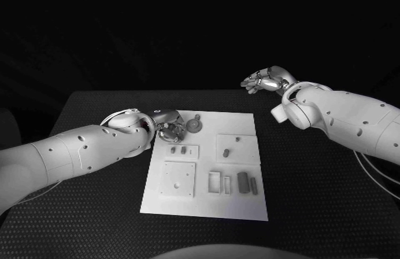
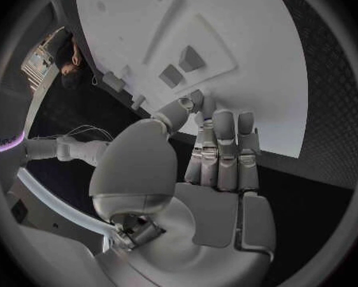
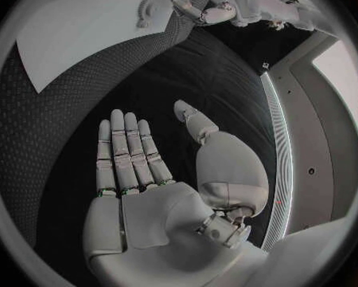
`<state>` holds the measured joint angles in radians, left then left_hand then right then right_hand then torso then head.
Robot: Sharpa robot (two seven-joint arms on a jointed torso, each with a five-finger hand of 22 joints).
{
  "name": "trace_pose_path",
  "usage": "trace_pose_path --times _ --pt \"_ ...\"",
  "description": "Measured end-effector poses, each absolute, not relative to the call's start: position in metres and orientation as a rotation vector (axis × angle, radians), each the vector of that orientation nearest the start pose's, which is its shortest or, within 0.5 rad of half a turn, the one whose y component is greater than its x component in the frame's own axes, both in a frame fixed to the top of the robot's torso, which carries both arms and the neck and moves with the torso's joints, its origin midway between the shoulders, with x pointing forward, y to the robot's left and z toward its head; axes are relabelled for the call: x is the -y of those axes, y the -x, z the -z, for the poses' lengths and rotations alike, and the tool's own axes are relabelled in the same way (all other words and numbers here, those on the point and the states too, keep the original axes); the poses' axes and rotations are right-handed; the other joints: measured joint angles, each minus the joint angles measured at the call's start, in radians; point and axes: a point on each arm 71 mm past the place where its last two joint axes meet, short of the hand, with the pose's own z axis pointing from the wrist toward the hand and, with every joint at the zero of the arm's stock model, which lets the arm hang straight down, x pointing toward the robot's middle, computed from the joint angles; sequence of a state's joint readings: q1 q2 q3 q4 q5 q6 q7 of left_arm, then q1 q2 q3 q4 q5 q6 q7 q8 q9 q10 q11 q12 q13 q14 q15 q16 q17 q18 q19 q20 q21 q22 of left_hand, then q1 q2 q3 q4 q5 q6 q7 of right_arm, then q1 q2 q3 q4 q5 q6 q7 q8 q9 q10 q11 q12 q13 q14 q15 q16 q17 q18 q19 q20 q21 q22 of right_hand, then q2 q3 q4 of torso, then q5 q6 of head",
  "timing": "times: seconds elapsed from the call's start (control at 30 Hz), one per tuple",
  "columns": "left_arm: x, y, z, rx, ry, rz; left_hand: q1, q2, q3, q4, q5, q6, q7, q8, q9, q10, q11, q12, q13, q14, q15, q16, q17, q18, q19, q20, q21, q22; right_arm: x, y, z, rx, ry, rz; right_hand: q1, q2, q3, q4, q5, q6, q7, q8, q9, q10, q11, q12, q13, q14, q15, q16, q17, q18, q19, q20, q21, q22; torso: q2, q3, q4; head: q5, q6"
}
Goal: Assemble the parts on the task board
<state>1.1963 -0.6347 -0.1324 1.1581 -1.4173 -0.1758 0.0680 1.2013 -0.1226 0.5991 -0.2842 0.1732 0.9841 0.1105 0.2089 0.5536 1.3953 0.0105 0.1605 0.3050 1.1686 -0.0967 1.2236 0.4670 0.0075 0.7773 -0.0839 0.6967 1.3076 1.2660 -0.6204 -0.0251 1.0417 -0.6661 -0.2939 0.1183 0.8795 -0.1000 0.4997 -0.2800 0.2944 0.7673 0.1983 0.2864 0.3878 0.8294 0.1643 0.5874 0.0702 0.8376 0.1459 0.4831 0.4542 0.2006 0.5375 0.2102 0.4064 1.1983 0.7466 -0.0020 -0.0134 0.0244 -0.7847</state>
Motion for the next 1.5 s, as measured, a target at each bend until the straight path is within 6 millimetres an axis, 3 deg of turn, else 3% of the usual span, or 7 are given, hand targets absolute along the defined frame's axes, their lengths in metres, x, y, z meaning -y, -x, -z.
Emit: trace_pose_path --times 0.57,1.23,1.47,1.5 --pt "-0.195 -0.527 0.246 -1.842 -0.259 0.624 0.009 -0.009 0.0 0.0 0.0 -0.021 -0.003 -0.009 -0.012 -0.002 -0.002 0.04 0.017 0.0 0.0 0.009 -0.004 0.0 0.0 0.0 0.0 0.0 0.238 -0.58 0.171 -1.588 -0.594 -0.938 0.0 0.0 0.0 0.0 0.0 0.0 0.0 0.0 0.0 0.0 0.0 0.0 0.0 0.0 0.0 0.0 0.0 0.0 0.0 0.0 -0.004 0.001 0.0 0.0001 0.0003 -0.001 0.002" --pt "-0.205 -0.528 0.247 -1.845 -0.24 0.613 0.021 -0.037 0.0 0.0 0.0 -0.021 -0.003 -0.009 -0.018 -0.02 -0.005 0.072 0.028 0.0 0.001 0.012 -0.009 0.0 0.0 0.0 0.0 0.0 0.24 -0.579 0.172 -1.589 -0.595 -0.934 0.0 0.0 0.006 -0.006 0.0 0.0 0.0 0.0 -0.001 0.0 0.0 0.0 0.0 -0.003 0.003 0.0 -0.001 0.0 0.0 0.0 -0.008 0.003 0.0 -0.0007 0.0004 -0.003 0.002" --pt "-0.218 -0.53 0.247 -1.843 -0.204 0.598 0.021 -0.037 0.004 -0.002 0.0 -0.021 -0.003 -0.007 -0.019 -0.036 -0.001 0.074 0.032 0.0 0.001 0.012 -0.01 0.0 0.0 0.0 0.0 0.0 0.242 -0.578 0.173 -1.606 -0.558 -0.919 0.005 -0.005 0.006 -0.006 0.0 0.0 0.0 0.0 -0.002 0.0 0.0 0.0 0.0 -0.003 0.003 0.0 -0.001 0.0 0.0 0.0 -0.008 0.005 0.0 -0.0001 0.0005 -0.004 0.005" --pt "-0.221 -0.531 0.247 -1.844 -0.192 0.596 0.021 -0.037 0.007 0.002 0.0 -0.015 0.002 -0.001 -0.019 -0.051 0.003 0.075 0.031 -0.001 0.002 0.012 -0.012 0.0 0.0 0.0 0.0 0.0 0.242 -0.577 0.174 -1.614 -0.533 -0.909 0.038 -0.007 0.02 -0.008 -0.009 0.0 0.0 0.001 -0.002 0.0 0.0 0.0 0.0 -0.003 0.003 0.0 -0.001 0.0 0.0 0.0 -0.008 0.007 0.0 -0.0001 0.0005 -0.005 0.006"
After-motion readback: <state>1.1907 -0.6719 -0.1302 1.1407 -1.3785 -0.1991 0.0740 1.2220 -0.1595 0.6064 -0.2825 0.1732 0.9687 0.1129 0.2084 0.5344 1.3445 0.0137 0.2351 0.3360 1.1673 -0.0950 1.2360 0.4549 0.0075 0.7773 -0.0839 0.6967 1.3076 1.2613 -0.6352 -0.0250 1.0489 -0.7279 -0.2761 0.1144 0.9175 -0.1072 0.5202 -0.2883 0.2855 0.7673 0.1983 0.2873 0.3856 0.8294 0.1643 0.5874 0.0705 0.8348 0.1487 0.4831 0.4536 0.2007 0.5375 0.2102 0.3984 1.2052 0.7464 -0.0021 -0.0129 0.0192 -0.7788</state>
